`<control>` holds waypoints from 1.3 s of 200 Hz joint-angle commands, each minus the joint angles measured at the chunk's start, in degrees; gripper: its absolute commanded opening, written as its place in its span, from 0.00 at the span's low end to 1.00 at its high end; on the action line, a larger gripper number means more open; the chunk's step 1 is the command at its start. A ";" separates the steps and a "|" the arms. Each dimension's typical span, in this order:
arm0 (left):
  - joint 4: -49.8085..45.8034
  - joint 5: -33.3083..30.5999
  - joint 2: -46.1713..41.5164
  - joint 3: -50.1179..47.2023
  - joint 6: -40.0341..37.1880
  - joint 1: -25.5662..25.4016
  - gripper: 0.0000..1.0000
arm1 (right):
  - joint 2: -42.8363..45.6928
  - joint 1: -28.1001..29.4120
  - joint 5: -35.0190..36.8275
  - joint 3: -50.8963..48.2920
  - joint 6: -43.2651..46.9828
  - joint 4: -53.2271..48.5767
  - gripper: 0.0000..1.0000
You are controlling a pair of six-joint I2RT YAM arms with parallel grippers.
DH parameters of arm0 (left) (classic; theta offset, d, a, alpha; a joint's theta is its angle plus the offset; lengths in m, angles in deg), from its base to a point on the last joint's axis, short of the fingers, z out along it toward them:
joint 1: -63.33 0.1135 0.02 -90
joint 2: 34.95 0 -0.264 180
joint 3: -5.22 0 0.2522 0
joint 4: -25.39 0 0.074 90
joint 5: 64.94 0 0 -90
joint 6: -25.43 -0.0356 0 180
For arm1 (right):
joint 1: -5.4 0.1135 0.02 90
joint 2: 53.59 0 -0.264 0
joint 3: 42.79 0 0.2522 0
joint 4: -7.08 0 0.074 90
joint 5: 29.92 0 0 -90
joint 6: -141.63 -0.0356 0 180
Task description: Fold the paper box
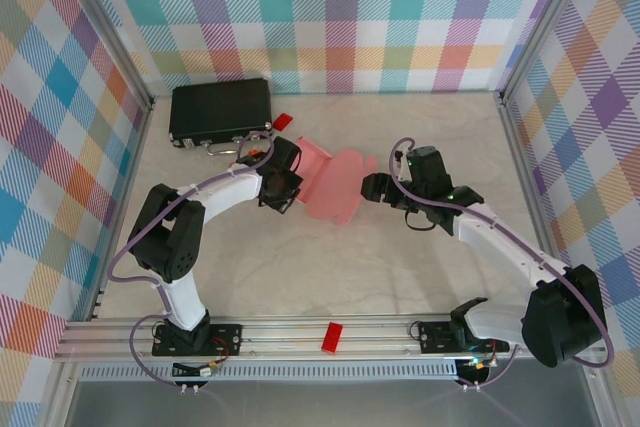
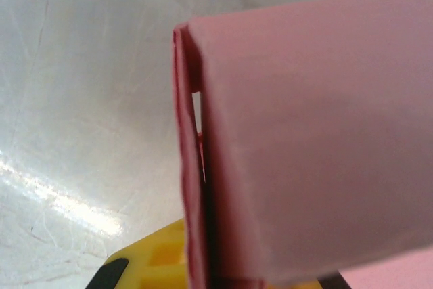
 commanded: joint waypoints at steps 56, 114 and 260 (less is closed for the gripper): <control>5.65 8.19 0.27 -3.51 7.66 -0.72 0.00 | -6.15 -0.07 -1.27 0.82 -9.75 2.46 0.60; 5.93 9.70 0.29 -3.61 8.04 -0.68 0.00 | -9.87 -0.10 -4.36 2.82 -9.57 4.49 0.43; 6.98 12.79 0.86 -2.96 8.39 -0.72 0.00 | -11.50 1.03 -2.34 8.93 -7.69 -2.03 0.06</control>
